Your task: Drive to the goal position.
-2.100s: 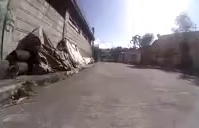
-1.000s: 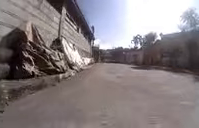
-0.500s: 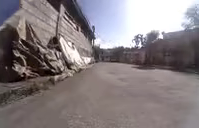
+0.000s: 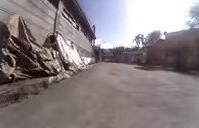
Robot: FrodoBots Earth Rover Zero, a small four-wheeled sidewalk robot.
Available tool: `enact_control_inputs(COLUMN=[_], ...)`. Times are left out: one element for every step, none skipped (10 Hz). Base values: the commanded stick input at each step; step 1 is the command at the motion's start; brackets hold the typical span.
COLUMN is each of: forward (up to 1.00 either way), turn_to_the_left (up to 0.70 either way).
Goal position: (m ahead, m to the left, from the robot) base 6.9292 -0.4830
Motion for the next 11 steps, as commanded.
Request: enact_control_inputs(forward=[0.85,0.85,0.85,0.85,0.85,0.85,0.85,0.85,0.85,0.85,0.85], turn_to_the_left=[0.0,0.0,0.0,0.0,0.0,0.0,0.0,0.0,0.0,0.0,0.0])
